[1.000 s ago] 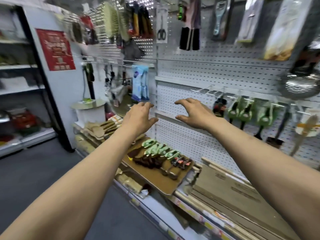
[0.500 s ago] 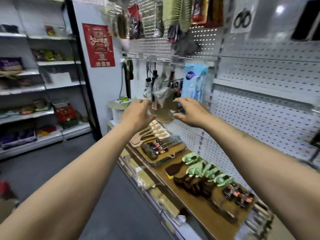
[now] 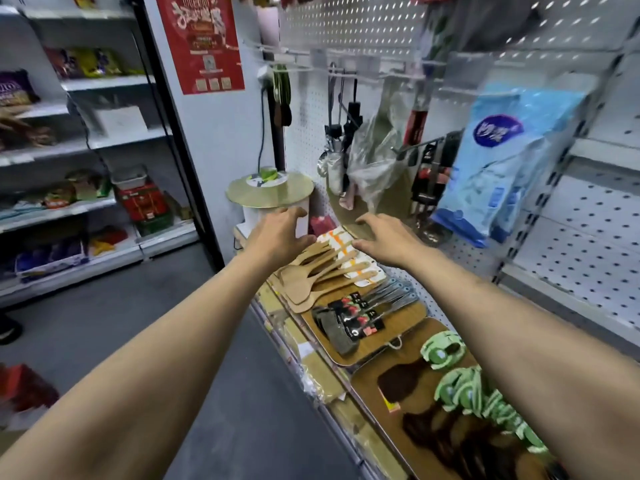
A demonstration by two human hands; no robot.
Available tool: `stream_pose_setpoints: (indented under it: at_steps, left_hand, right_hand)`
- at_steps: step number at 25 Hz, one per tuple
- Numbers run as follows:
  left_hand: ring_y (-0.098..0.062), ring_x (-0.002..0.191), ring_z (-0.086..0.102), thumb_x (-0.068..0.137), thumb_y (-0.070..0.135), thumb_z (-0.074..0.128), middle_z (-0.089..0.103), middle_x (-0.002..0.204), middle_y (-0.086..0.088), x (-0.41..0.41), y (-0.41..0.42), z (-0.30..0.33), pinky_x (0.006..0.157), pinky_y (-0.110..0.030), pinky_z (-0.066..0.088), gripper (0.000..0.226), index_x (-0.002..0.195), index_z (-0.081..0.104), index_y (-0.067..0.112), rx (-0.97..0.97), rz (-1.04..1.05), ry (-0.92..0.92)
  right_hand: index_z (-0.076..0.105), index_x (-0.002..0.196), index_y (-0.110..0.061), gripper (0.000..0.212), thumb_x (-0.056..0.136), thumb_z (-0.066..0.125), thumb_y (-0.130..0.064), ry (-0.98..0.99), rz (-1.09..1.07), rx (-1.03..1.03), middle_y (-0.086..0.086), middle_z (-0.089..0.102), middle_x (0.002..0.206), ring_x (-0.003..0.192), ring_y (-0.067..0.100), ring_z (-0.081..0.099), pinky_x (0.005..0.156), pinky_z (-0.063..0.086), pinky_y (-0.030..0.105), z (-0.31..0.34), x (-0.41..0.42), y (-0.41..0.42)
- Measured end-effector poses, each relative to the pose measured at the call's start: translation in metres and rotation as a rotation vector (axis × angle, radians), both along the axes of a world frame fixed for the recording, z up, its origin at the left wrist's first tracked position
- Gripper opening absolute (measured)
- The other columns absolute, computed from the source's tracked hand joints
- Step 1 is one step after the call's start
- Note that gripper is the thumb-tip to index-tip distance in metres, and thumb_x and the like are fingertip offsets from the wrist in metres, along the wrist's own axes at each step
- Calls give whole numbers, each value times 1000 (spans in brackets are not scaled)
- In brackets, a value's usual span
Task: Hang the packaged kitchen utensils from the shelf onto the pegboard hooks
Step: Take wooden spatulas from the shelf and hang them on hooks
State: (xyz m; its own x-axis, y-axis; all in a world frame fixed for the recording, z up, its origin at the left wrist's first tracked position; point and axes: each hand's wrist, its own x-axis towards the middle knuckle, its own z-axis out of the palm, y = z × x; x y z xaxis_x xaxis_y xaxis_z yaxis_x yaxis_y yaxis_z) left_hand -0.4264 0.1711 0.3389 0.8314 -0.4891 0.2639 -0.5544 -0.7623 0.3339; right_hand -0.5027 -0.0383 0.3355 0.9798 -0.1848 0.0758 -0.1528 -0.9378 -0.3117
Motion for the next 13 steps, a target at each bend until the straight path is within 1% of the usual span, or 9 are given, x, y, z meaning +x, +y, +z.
stream_pose_setpoints:
  at_steps: [3, 6, 8, 10, 11, 13]
  left_hand:
    - [-30, 126, 49, 87, 48, 63, 54, 137, -10, 69, -10, -44, 98, -42, 45, 60, 136, 47, 18, 38, -9, 81]
    - [-29, 125, 50, 86, 43, 67, 55, 135, -10, 134, -27, -92, 97, -38, 44, 58, 134, 48, 17, 43, -61, 158]
    - [-29, 123, 51, 85, 39, 69, 57, 134, -10, 179, -39, -122, 96, -37, 43, 58, 134, 49, 16, 53, -108, 216]
    - [-29, 122, 53, 84, 37, 71, 58, 132, -10, 233, -55, -157, 97, -38, 45, 58, 134, 50, 17, 62, -160, 293]
    - [-29, 120, 55, 84, 39, 71, 59, 131, -10, 260, -64, -176, 96, -40, 47, 58, 133, 50, 18, 83, -188, 337]
    - [-30, 114, 58, 83, 42, 69, 62, 127, -11, 310, -81, -211, 93, -41, 49, 56, 132, 51, 21, 147, -252, 423]
  right_hand:
    - [53, 137, -17, 51, 93, 63, -42, 54, -61, 44, 11, 57, 137, 125, 31, 54, 98, 46, 38, -43, 57, -11]
    - [58, 132, -18, 47, 92, 64, -43, 112, -150, 121, 9, 62, 133, 118, 31, 59, 93, 49, 38, -93, 107, -24]
    - [60, 128, -20, 44, 92, 64, -44, 156, -235, 190, 8, 65, 129, 113, 30, 62, 93, 51, 38, -126, 142, -31]
    - [64, 123, -19, 40, 91, 66, -44, 178, -348, 271, 8, 68, 122, 110, 28, 64, 93, 51, 36, -162, 182, -35]
    - [66, 119, -18, 37, 91, 67, -43, 186, -414, 328, 6, 69, 118, 108, 27, 64, 92, 51, 34, -181, 202, -35]
    - [70, 104, -18, 22, 93, 66, -37, 199, -554, 475, 4, 69, 109, 106, 24, 64, 90, 50, 32, -215, 241, -32]
